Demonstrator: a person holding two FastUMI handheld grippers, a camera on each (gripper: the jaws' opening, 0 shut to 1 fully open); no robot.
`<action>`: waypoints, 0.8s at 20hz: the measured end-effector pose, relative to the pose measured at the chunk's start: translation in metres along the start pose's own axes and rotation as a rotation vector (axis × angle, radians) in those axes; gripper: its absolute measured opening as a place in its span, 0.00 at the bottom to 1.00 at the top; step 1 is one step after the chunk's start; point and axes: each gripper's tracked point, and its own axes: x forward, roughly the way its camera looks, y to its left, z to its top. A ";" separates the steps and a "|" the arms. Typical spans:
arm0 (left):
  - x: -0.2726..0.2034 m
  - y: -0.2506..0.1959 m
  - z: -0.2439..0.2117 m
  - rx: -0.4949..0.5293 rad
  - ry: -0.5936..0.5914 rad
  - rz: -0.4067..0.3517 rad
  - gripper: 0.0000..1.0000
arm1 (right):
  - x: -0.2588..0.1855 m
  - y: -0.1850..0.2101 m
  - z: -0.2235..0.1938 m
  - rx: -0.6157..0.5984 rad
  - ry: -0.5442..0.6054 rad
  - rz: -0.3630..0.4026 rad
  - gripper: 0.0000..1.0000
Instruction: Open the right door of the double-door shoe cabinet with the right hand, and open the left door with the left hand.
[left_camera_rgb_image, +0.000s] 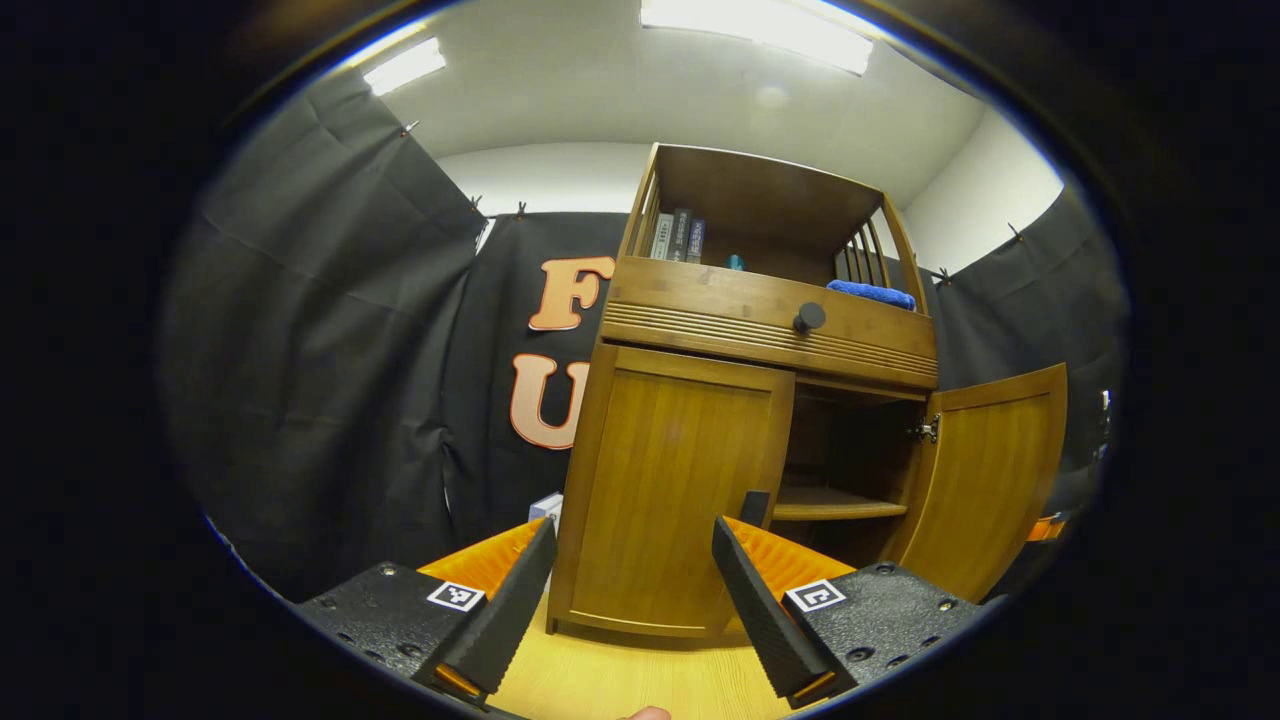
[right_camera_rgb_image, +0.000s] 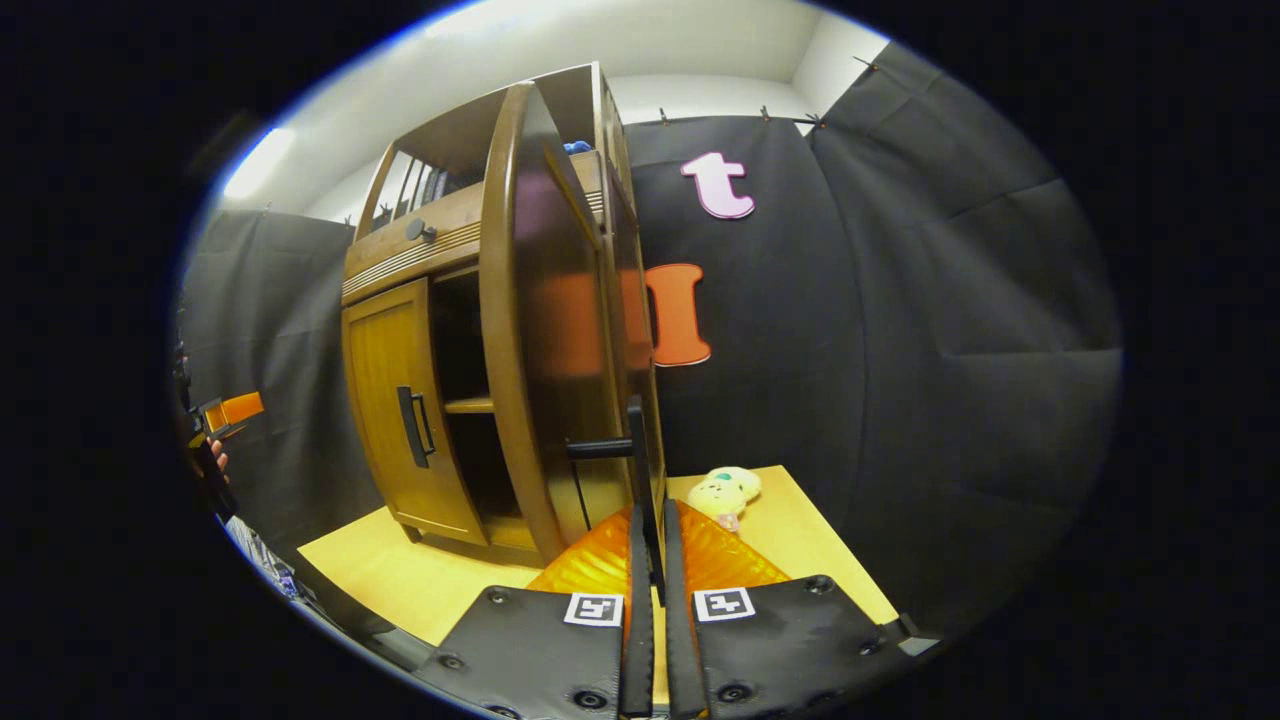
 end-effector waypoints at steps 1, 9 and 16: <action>0.001 -0.002 -0.001 0.004 0.003 -0.005 0.94 | -0.006 -0.002 0.004 0.016 -0.017 -0.015 0.13; 0.017 -0.038 -0.023 -0.010 0.054 -0.113 0.97 | -0.065 0.024 0.010 -0.044 -0.041 -0.142 0.13; 0.066 -0.075 -0.046 -0.003 0.089 -0.190 0.92 | -0.071 0.094 -0.005 0.042 -0.055 -0.123 0.12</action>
